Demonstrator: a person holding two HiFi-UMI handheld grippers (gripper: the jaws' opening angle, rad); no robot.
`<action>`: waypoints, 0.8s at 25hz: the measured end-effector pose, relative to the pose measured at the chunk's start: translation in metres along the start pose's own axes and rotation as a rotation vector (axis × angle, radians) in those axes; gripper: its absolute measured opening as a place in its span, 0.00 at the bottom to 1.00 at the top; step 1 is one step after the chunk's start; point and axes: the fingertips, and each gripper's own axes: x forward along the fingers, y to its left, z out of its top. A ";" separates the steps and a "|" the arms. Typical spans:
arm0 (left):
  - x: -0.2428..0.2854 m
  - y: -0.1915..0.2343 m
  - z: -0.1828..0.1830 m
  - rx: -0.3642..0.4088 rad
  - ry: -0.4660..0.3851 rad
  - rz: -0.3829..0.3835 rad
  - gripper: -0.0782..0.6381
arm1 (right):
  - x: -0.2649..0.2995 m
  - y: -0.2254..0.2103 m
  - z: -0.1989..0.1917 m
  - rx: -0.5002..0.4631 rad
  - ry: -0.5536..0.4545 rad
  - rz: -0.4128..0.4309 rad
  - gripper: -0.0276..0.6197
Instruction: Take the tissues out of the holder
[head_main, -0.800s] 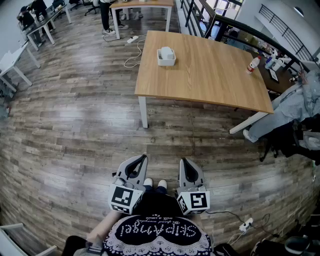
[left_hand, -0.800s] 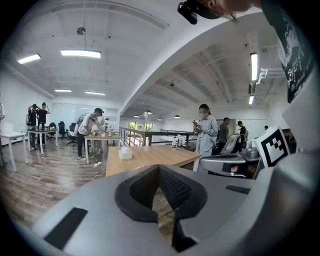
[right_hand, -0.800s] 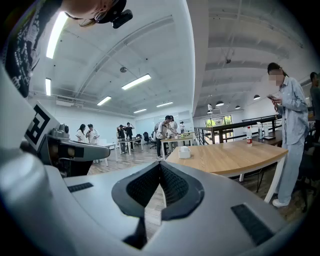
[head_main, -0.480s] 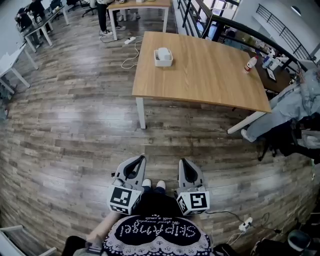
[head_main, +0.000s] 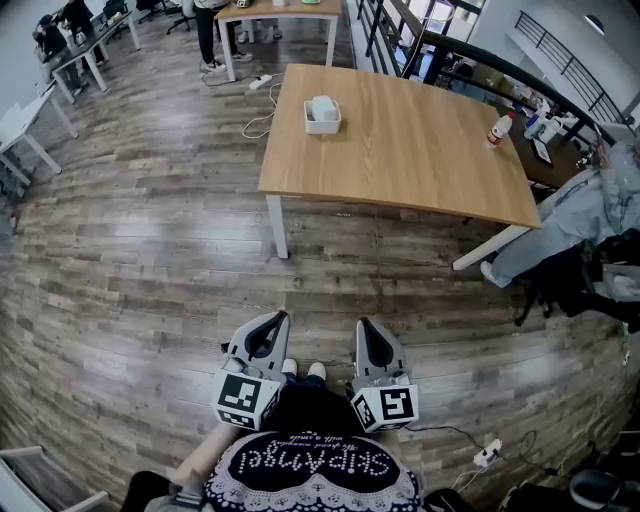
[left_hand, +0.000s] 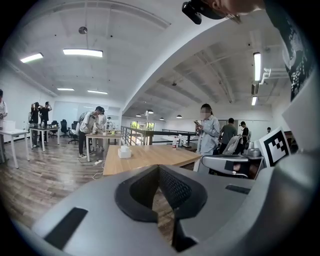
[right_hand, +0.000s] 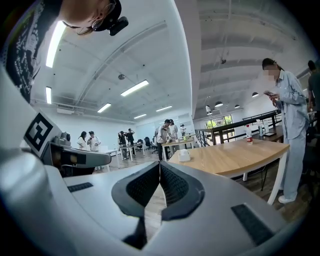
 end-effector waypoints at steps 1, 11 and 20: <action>0.001 -0.003 -0.001 0.000 0.000 0.002 0.12 | -0.001 -0.003 0.000 0.004 -0.001 0.005 0.06; 0.012 -0.029 -0.014 -0.047 0.013 0.020 0.12 | -0.007 -0.022 -0.015 0.017 0.034 0.050 0.06; 0.043 0.010 -0.008 -0.055 0.041 0.012 0.12 | 0.036 -0.025 -0.014 0.027 0.071 0.035 0.06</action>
